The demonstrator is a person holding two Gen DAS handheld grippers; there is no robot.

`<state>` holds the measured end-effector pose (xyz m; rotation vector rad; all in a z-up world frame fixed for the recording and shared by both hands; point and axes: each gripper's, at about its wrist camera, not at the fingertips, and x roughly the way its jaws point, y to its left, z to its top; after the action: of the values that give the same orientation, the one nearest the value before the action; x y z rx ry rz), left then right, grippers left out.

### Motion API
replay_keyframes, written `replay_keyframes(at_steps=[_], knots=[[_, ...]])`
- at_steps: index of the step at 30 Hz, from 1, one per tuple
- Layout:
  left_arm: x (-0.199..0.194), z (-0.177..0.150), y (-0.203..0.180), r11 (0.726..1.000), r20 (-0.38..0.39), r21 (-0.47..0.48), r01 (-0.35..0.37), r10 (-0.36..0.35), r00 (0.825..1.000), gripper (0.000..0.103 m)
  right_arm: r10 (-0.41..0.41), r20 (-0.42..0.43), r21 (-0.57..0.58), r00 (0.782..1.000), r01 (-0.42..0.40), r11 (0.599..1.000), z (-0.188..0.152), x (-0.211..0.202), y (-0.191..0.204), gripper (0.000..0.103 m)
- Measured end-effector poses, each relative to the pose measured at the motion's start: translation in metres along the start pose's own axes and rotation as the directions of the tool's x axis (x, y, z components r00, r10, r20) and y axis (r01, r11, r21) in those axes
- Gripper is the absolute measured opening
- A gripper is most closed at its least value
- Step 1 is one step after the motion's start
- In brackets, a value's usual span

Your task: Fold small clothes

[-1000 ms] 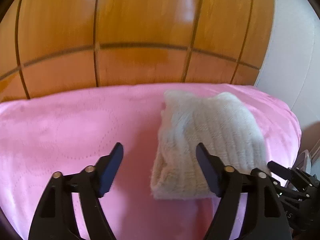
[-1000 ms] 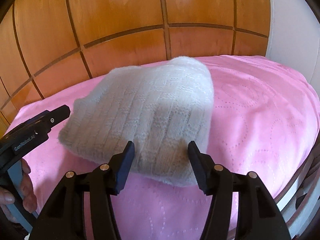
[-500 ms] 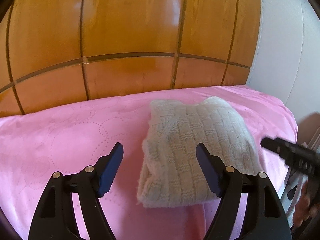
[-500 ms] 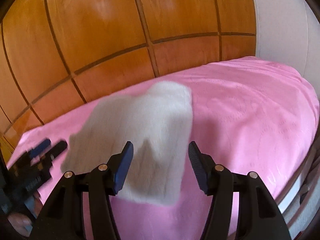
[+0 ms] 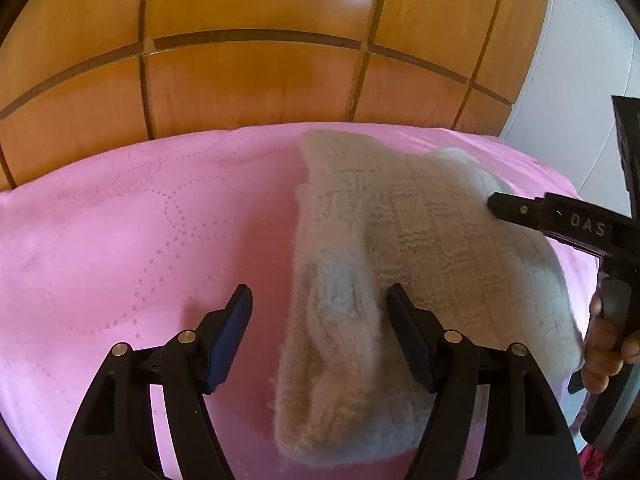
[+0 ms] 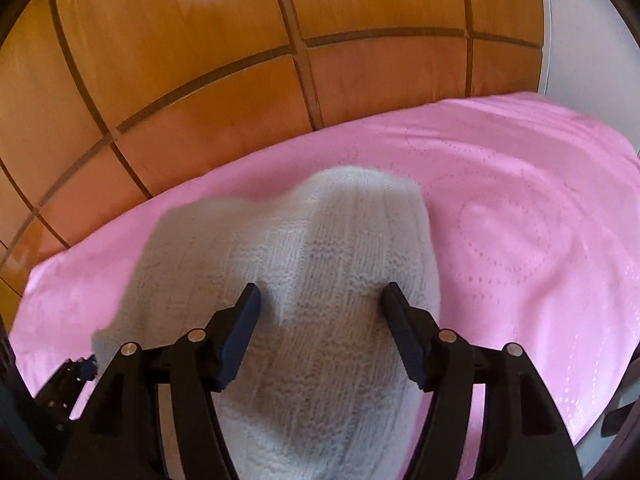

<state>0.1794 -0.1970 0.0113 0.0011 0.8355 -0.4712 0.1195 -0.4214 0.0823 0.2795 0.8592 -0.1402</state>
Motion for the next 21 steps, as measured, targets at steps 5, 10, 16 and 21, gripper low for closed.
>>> replay_keyframes(at_steps=[5,10,16,21], knots=[[-0.018,-0.003,0.016,0.998,0.027,-0.055,-0.005,0.007,1.000,0.069,-0.004,0.058,-0.004,0.998,0.004,1.000,-0.021,-0.031,0.003,0.069],[-0.024,-0.012,0.028,0.995,0.022,-0.046,-0.091,0.092,0.996,0.069,0.000,0.042,-0.025,0.999,0.001,1.000,-0.066,-0.054,0.007,0.070],[-0.055,-0.025,0.023,0.987,0.063,-0.079,-0.137,0.142,0.988,0.073,-0.011,0.010,-0.004,1.000,0.011,1.000,-0.102,-0.063,0.015,0.082],[-0.086,-0.039,0.019,0.985,0.093,-0.110,-0.133,0.143,0.985,0.077,-0.049,0.093,-0.009,0.994,0.050,0.999,-0.109,-0.090,0.025,0.098]])
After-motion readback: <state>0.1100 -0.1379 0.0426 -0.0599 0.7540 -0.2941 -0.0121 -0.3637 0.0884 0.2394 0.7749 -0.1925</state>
